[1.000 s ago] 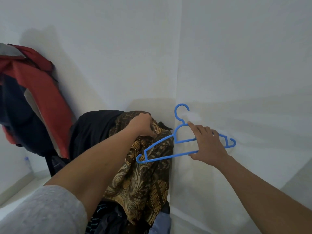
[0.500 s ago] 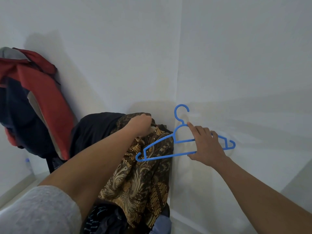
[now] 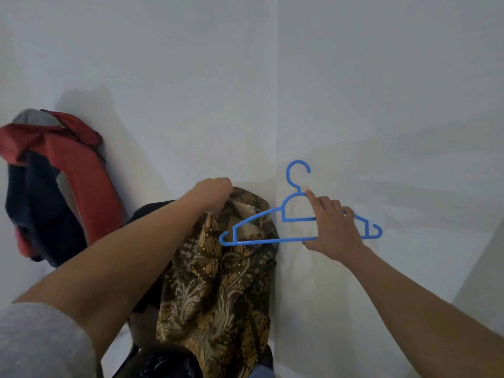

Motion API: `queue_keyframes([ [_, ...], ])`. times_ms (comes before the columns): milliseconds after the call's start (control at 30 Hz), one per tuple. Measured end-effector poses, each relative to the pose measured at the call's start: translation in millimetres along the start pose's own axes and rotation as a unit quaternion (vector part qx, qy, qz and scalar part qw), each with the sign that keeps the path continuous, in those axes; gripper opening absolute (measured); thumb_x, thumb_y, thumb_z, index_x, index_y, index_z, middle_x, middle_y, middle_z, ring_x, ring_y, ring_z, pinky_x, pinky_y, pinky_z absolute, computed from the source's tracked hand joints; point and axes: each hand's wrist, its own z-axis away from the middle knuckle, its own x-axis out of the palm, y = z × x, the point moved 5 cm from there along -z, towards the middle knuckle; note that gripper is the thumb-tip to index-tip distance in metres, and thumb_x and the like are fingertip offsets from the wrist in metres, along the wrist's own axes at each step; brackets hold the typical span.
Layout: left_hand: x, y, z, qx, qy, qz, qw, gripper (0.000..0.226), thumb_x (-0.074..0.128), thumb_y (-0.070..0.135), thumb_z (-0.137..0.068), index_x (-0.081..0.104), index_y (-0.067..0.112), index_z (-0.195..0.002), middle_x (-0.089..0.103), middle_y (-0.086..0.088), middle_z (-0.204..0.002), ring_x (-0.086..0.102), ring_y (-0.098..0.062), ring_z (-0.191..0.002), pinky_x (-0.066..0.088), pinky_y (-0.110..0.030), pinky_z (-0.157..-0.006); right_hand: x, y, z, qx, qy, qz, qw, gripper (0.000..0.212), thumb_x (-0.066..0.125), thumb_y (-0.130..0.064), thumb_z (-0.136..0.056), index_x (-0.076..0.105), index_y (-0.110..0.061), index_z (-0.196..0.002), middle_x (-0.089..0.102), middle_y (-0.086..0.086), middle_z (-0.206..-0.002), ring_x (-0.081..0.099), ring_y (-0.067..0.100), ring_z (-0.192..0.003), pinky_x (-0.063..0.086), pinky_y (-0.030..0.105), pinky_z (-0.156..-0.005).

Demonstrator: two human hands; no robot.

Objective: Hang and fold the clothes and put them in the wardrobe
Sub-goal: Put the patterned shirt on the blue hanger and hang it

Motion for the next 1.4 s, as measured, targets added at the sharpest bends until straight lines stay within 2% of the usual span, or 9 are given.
queue_keyframes([
  [167, -62.0, -1.6, 23.0, 0.005, 0.070, 0.037, 0.997, 0.045, 0.059, 0.002, -0.083, 0.061, 0.014, -0.126, 0.052, -0.005, -0.134, 0.059, -0.029, -0.114, 0.052, -0.040, -0.090, -49.2, 4.1, -3.6, 0.049, 0.052, -0.003, 0.997, 0.124, 0.078, -0.060, -0.065, 0.001, -0.024, -0.156, 0.040, 0.001, -0.133, 0.043, 0.024, -0.117, 0.040, 0.046, -0.094],
  [333, -123.1, -5.8, 37.5, -0.022, 0.104, 0.109, 0.988, 0.039, 0.062, 0.005, -0.085, 0.065, 0.013, -0.123, 0.055, -0.005, -0.128, 0.056, -0.028, -0.114, 0.052, -0.039, -0.092, -109.7, 1.5, -15.0, 0.079, 0.117, 0.004, 0.990, 0.123, 0.078, -0.064, -0.065, 0.006, -0.023, -0.155, 0.042, 0.002, -0.129, 0.044, 0.023, -0.109, 0.040, 0.043, -0.083],
  [533, -191.7, 2.4, 55.8, -0.021, 0.161, 0.153, 0.975, 0.038, 0.060, 0.005, -0.088, 0.067, 0.012, -0.125, 0.060, -0.008, -0.117, 0.055, -0.028, -0.110, 0.048, -0.034, -0.085, -179.4, -22.8, -39.3, 0.072, 0.181, 0.026, 0.981, 0.121, 0.077, -0.065, -0.064, 0.006, -0.023, -0.153, 0.042, 0.003, -0.130, 0.044, 0.022, -0.110, 0.039, 0.042, -0.083],
  [733, -245.6, 16.9, 77.4, -0.014, 0.234, 0.207, 0.950, 0.052, 0.058, 0.003, -0.086, 0.058, 0.013, -0.136, 0.056, -0.009, -0.130, 0.051, -0.027, -0.119, 0.043, -0.034, -0.099, -226.1, -44.8, -57.3, 0.086, 0.209, 0.031, 0.974, 0.118, 0.078, -0.065, -0.065, 0.010, -0.023, -0.153, 0.041, 0.004, -0.133, 0.045, 0.024, -0.113, 0.040, 0.045, -0.087],
  [967, -279.2, 42.1, 107.5, 0.046, 0.305, 0.259, 0.915, 0.051, 0.056, -0.002, -0.087, 0.058, 0.010, -0.136, 0.056, -0.008, -0.132, 0.052, -0.025, -0.121, 0.039, -0.022, -0.092, -240.0, -70.5, -62.6, 0.052, 0.255, -0.030, 0.965, 0.116, 0.073, -0.072, -0.068, 0.011, -0.025, -0.155, 0.044, 0.003, -0.134, 0.045, 0.023, -0.113, 0.040, 0.045, -0.087],
  [1067, -281.1, 36.1, 120.2, 0.073, 0.306, 0.232, 0.921, 0.062, 0.060, 0.012, -0.090, 0.043, 0.018, -0.149, 0.053, -0.004, -0.141, 0.051, -0.023, -0.126, 0.038, -0.027, -0.103, -241.5, -67.2, -61.8, 0.047, 0.273, -0.074, 0.958, 0.117, 0.074, -0.071, -0.067, 0.012, -0.027, -0.155, 0.045, 0.000, -0.133, 0.045, 0.021, -0.114, 0.040, 0.045, -0.087],
  [1200, -284.6, 20.6, 130.9, 0.044, 0.378, 0.000, 0.925, 0.093, 0.065, 0.059, -0.081, 0.015, 0.036, -0.157, 0.055, 0.005, -0.139, 0.040, -0.022, -0.126, 0.031, -0.047, -0.104, -248.2, -70.3, -63.4, 0.024, 0.292, -0.090, 0.952, 0.117, 0.070, -0.077, -0.065, 0.012, -0.029, -0.155, 0.046, -0.002, -0.131, 0.045, 0.018, -0.110, 0.040, 0.042, -0.085],
  [1267, -286.3, 13.5, 132.6, 0.054, 0.400, -0.048, 0.914, 0.102, 0.066, 0.072, -0.072, 0.018, 0.036, -0.155, 0.045, 0.005, -0.147, 0.035, -0.023, -0.133, 0.029, -0.048, -0.107, -253.5, -75.1, -64.2, -0.003, 0.297, -0.105, 0.949, 0.119, 0.066, -0.081, -0.064, 0.013, -0.029, -0.156, 0.046, -0.003, -0.131, 0.045, 0.017, -0.110, 0.041, 0.042, -0.086],
  [1400, -289.6, 4.5, 133.2, 0.076, 0.399, -0.008, 0.914, 0.104, 0.073, 0.068, -0.071, 0.026, 0.028, -0.154, 0.035, 0.001, -0.155, 0.043, -0.022, -0.133, 0.041, -0.044, -0.107, -267.3, -84.3, -68.9, -0.042, 0.323, -0.110, 0.939, 0.120, 0.068, -0.080, -0.062, 0.013, -0.029, -0.156, 0.047, -0.003, -0.130, 0.045, 0.016, -0.111, 0.040, 0.041, -0.085],
])
